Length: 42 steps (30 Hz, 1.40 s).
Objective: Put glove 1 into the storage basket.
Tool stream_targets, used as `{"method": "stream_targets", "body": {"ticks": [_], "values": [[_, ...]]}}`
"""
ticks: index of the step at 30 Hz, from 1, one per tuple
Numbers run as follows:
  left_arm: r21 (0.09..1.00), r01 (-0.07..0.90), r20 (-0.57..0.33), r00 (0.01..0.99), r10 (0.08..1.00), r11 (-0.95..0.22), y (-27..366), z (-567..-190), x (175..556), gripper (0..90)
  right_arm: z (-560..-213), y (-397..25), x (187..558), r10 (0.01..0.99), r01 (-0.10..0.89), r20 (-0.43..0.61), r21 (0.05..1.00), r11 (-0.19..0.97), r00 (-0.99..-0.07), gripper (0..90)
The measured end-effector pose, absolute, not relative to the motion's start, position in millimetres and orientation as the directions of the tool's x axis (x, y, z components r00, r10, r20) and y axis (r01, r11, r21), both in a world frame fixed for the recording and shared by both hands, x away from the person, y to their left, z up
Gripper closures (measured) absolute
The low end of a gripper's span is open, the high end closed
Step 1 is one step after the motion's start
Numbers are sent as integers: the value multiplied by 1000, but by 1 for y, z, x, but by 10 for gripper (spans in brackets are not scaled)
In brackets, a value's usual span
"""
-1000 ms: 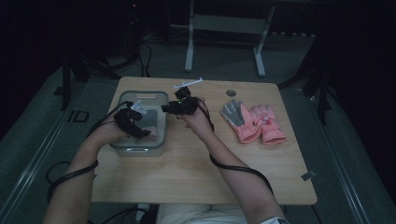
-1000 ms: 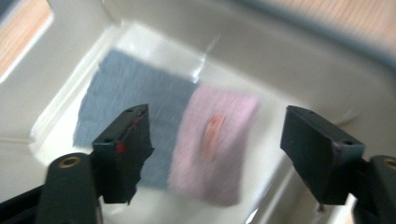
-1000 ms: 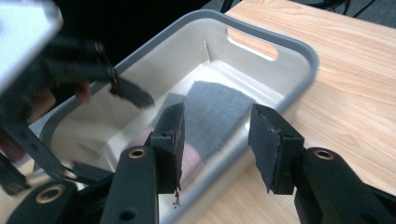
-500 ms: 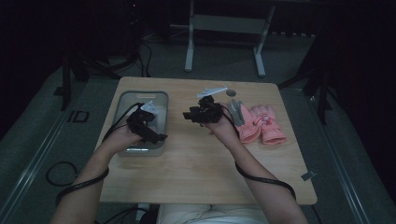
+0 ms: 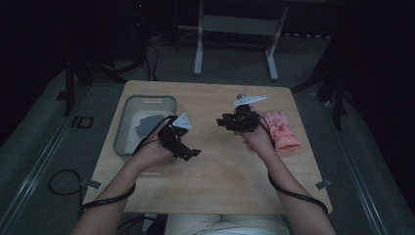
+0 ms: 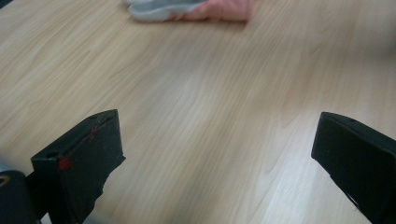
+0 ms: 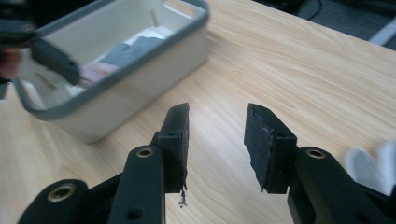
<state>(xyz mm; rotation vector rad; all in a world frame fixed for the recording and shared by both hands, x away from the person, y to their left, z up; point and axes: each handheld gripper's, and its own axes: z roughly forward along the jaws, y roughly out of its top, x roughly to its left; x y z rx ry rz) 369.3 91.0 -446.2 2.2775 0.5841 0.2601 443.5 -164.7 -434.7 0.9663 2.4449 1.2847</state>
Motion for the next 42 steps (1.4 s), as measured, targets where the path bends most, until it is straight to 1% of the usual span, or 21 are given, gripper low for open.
{"method": "stream_targets", "body": {"ticks": [4, 9, 12, 14, 17, 21, 25, 27, 29, 32, 34, 36, 39, 41, 42], "values": [[727, 326, -20, 890, 456, -605, 81, -456, 362, 17, -440, -184, 446, 665, 460, 85, 787, 412, -742, 603], [740, 323, -31, 893, 449, -591, 71, -473, 351, 17, -447, -208, 451, 704, 464, 45, 781, 418, -709, 603], [735, 315, -28, 899, 437, -600, 68, -479, 346, 17, -449, -218, 454, 715, 468, 40, 781, 413, -698, 602], [736, 308, -25, 902, 431, -602, 63, -488, 340, 17, -452, -228, 459, 726, 468, 12, 772, 430, -687, 603], [733, 307, -28, 905, 424, -607, 59, -501, 332, 17, -456, -238, 464, 738, 473, 1, 768, 431, -675, 600], [737, 281, 6, 907, 422, -614, 57, -517, 323, 17, -461, -248, 472, 749, 460, -41, 766, 448, -661, 585], [737, 301, -18, 904, 428, -605, 56, -529, 317, 17, -467, -255, 482, 758, 470, -45, 760, 448, -651, 581], [742, 291, -7, 904, 427, -604, 57, -533, 314, 17, -470, -257, 488, 757, 479, -39, 753, 451, -652, 580], [756, 300, -18, 898, 439, -582, 59, -536, 312, 17, -474, -257, 494, 754, 486, -42, 740, 464, -656, 588], [776, 294, 8, 880, 475, -558, 64, -539, 308, 17, -481, -252, 503, 745, 499, -52, 712, 494, -665, 580], [794, 299, 10, 864, 503, -529, 66, -542, 305, 17, -487, -249, 509, 745, 512, -60, 690, 512, -664, 567], [799, 302, 1, 864, 503, -520, 67, -546, 303, 17, -494, -247, 514, 744, 521, -66, 672, 526, -665, 560], [782, 309, 3, 866, 500, -541, 68, -551, 301, 17, -505, -246, 518, 738, 533, -87, 635, 558, -669, 555], [774, 312, 10, 864, 503, -552, 67, -555, 299, 17, -510, -247, 519, 731, 540, -82, 619, 570, -677, 545], [768, 301, 28, 866, 499, -565, 67, -557, 298, 17, -512, -247, 520, 730, 546, -84, 607, 577, -678, 545]]}}
